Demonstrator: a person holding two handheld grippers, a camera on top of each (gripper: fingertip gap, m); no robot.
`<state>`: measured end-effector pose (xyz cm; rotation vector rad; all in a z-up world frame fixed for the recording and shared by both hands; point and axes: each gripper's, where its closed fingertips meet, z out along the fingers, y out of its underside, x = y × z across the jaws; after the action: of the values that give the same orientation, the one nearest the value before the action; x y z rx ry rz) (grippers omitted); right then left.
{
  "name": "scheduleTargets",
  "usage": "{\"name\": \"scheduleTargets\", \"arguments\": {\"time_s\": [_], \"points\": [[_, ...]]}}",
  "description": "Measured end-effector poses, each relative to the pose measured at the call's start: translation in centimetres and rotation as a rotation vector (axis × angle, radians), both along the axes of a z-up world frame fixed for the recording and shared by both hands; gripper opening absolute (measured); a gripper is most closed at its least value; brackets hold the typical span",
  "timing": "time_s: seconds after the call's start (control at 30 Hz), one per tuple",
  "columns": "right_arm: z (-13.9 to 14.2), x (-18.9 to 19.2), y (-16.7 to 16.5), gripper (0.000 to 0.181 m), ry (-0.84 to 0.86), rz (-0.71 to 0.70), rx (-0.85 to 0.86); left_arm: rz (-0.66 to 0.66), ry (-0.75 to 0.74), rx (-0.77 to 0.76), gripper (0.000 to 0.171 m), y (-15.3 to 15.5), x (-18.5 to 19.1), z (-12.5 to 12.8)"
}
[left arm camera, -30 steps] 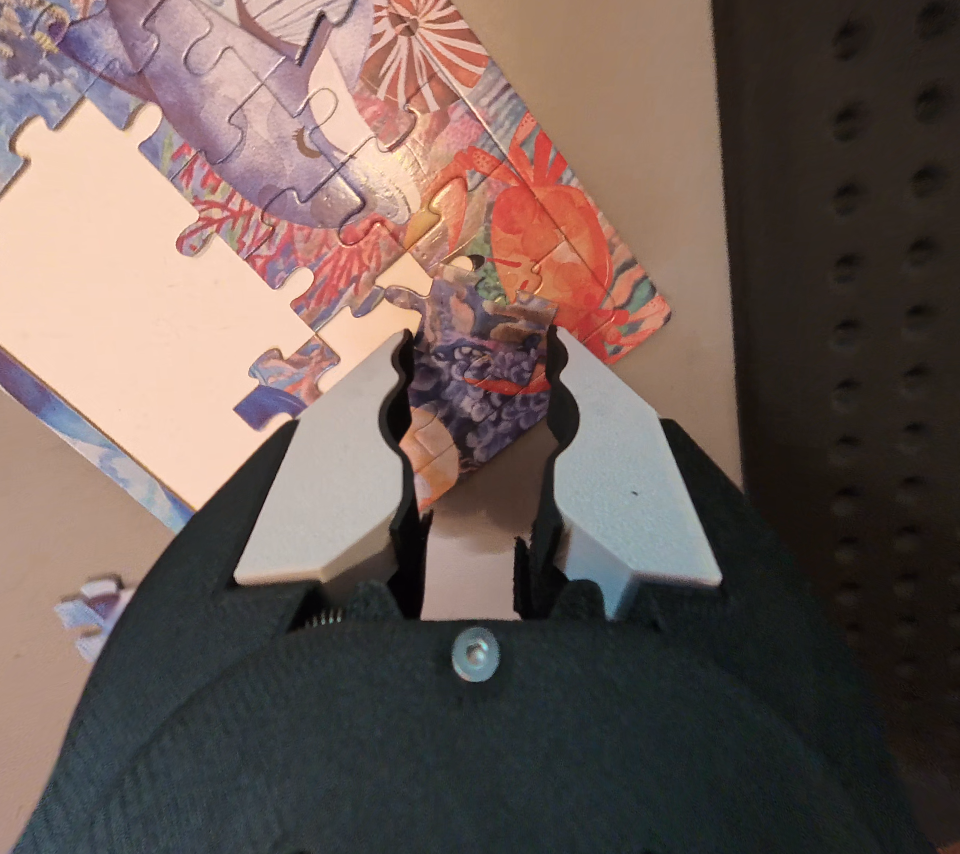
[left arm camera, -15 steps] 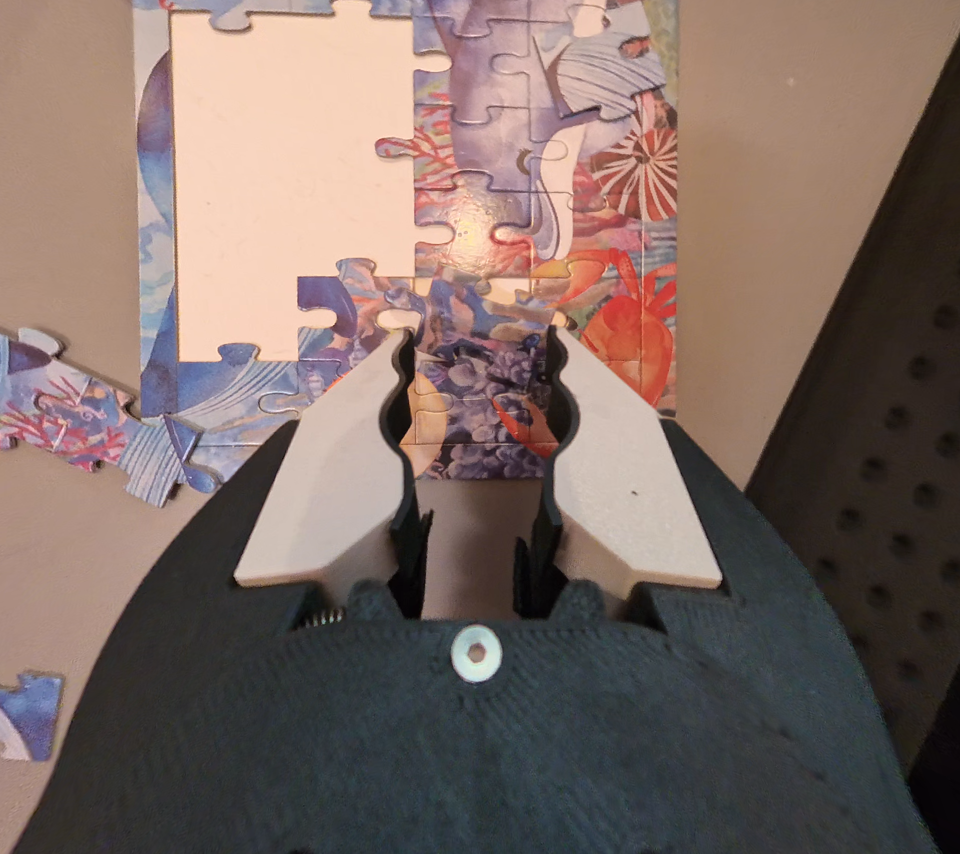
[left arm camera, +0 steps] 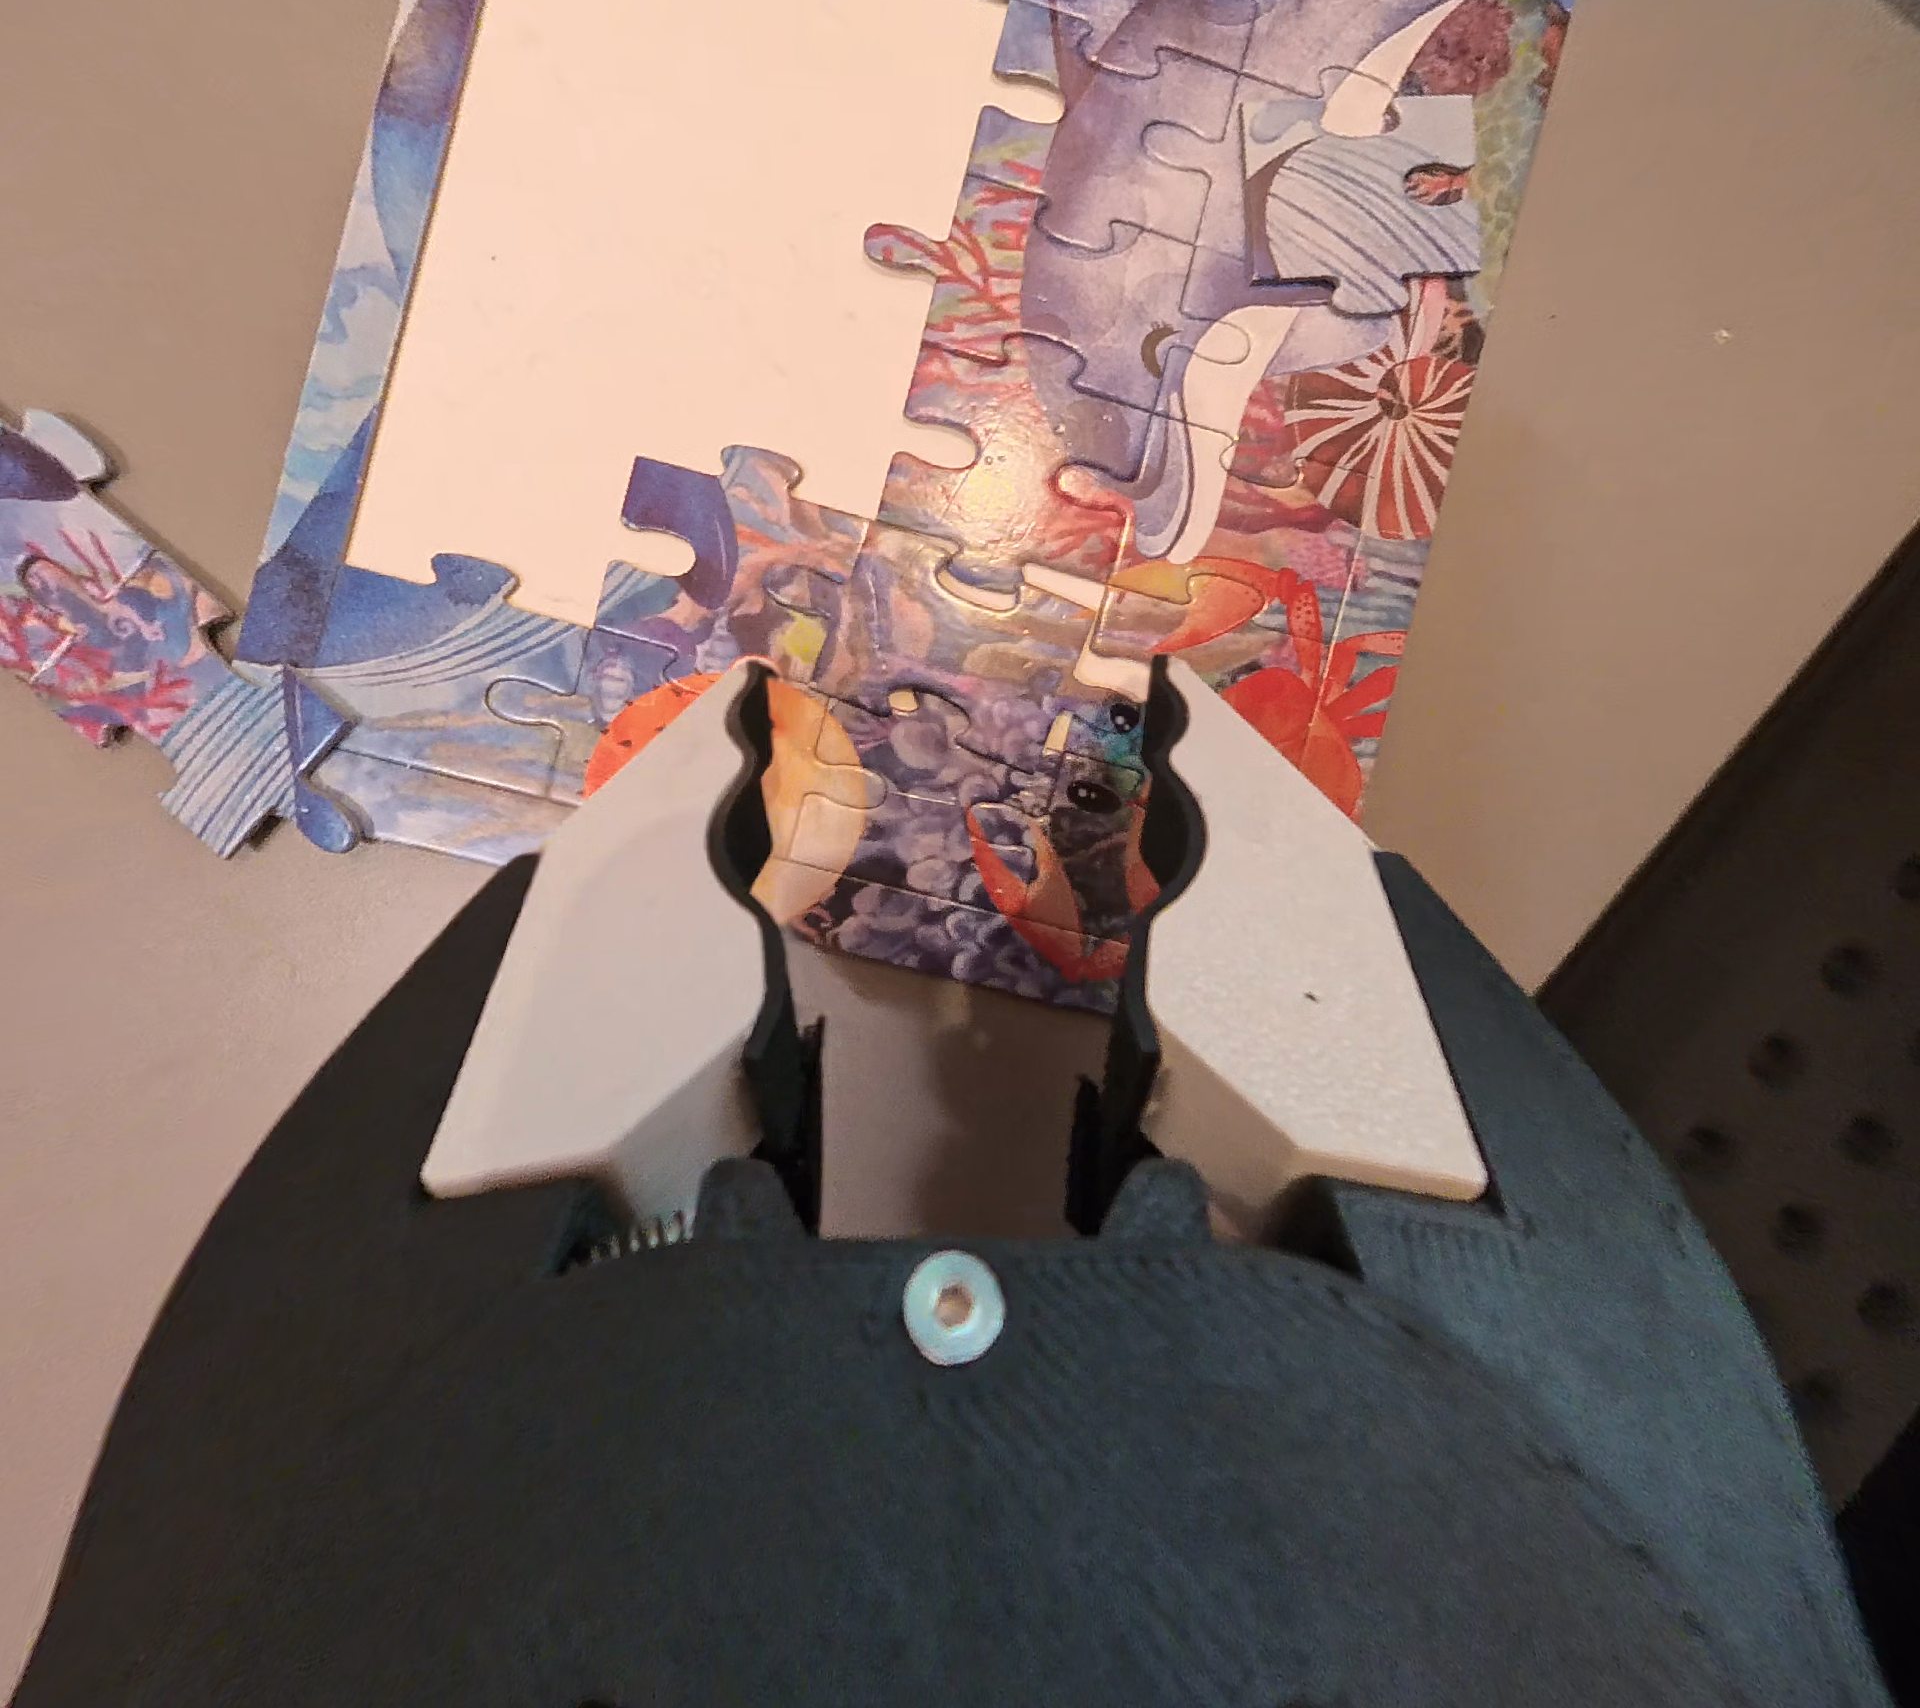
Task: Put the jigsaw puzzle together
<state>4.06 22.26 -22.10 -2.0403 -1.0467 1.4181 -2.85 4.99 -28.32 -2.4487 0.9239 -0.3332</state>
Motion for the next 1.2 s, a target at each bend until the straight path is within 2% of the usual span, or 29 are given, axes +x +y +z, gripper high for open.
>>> {"name": "scheduleTargets", "arguments": {"time_s": [0.13, 0.17, 0.27, 0.4, 0.5, 0.9, 1.1, 1.2], "points": [[0.2, 0.1, 0.1, 0.0, 0.008, -0.005, 0.0, -0.107, 0.002, 0.036, 0.063, -0.4, 0.1, 1.2], [0.2, 0.1, 0.1, 0.0, 0.009, -0.004, 0.0, -0.155, 0.008, 0.04, 0.055, -0.7, 0.2, 1.3], [0.1, 0.0, 0.0, 0.0, 0.007, 0.0, -0.002, -0.279, 0.076, 0.092, 0.054, -0.3, -0.3, 1.2], [0.1, -0.1, -0.1, 0.0, 0.005, 0.003, 0.001, -0.33, 0.082, 0.029, 0.046, -0.5, -0.6, 0.0], [0.1, 0.1, 0.1, 0.0, 0.008, -0.002, -0.002, -0.314, 0.061, 0.017, 0.036, -0.8, -0.2, -0.2], [0.1, 0.0, 0.0, 0.0, 0.008, 0.002, -0.003, -0.144, 0.083, 0.022, 0.03, -1.0, -0.2, -0.3], [0.4, 0.0, 0.0, 0.0, 0.016, 0.002, -0.002, -0.169, 0.081, 0.026, 0.034, -1.6, 0.4, -0.3], [0.5, 0.1, 0.0, 0.0, 0.021, 0.0, -0.002, -0.204, 0.103, 0.067, 0.031, -1.4, 0.1, 0.6]]}}
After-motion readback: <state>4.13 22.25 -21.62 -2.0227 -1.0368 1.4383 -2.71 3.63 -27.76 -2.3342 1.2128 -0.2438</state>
